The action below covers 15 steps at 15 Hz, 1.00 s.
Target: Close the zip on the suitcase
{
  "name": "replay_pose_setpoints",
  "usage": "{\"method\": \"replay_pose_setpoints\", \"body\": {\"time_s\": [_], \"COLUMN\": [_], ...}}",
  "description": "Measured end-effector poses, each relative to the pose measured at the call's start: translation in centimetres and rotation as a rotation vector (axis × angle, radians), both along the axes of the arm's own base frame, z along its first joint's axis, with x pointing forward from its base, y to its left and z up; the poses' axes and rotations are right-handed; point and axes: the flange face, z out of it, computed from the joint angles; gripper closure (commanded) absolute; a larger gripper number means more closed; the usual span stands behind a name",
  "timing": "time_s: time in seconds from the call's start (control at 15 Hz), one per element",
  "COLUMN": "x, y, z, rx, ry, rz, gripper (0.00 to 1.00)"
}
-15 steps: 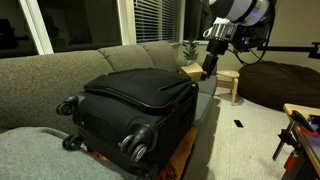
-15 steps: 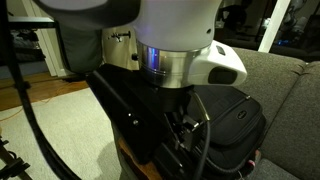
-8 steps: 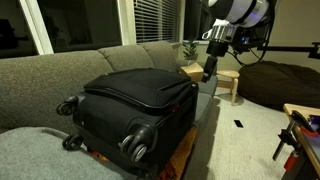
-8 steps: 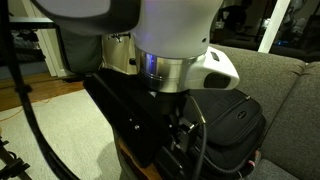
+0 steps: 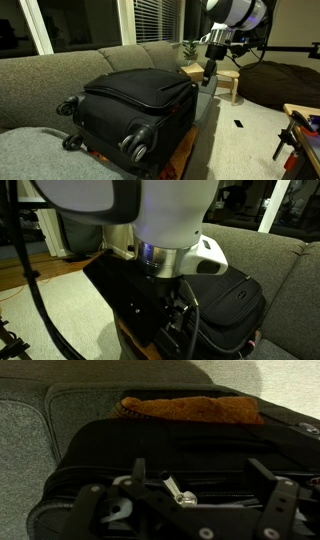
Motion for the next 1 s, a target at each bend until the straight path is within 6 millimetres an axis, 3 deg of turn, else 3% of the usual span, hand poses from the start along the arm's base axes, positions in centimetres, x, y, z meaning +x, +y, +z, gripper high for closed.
{"method": "replay_pose_setpoints", "body": {"time_s": [1.0], "x": [3.6], "y": [-1.3], "z": [-1.0], "rx": [-0.011], "ry": [-0.026], "rz": [0.039], "gripper": [0.0]}}
